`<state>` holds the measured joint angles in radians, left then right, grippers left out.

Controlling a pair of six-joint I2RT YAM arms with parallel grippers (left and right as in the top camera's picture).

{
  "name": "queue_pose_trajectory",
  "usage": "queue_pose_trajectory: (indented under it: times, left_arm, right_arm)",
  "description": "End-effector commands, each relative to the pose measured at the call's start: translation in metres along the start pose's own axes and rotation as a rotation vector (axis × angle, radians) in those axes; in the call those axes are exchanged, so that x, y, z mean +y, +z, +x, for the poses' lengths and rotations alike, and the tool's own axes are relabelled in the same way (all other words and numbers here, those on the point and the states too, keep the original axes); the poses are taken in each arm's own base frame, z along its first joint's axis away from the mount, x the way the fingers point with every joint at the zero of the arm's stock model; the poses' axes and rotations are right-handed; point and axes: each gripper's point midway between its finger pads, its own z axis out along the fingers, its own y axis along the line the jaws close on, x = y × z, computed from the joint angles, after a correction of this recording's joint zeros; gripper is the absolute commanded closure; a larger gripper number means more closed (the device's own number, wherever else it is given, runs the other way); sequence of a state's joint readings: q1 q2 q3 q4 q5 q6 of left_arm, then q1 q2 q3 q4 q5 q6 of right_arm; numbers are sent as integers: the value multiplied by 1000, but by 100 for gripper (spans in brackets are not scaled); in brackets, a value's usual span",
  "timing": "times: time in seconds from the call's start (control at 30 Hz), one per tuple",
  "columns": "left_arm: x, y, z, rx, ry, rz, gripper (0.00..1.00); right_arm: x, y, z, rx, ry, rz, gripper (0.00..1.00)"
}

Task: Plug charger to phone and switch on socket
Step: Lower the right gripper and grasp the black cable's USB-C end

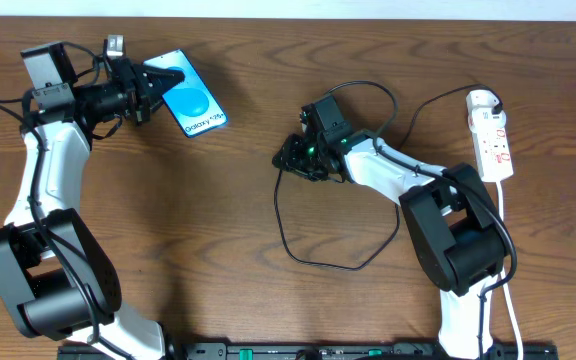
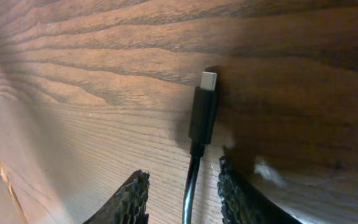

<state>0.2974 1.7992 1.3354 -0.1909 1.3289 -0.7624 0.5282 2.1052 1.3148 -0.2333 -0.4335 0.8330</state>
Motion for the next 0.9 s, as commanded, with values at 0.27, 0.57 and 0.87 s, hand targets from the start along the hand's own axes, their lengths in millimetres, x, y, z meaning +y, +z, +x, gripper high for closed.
queue_pose_trajectory:
  times: [0.27, 0.57, 0.87]
  left_arm:
    - [-8, -3, -1, 4, 12, 16, 92]
    - [-8, -3, -1, 1, 12, 13, 92]
    - [-8, -3, -1, 2, 12, 14, 92]
  right_arm:
    - [-26, 27, 6, 31, 43, 50, 74]
    - [-28, 24, 4, 56, -23, 19, 99]
    - [25, -32, -22, 50, -304, -310, 99]
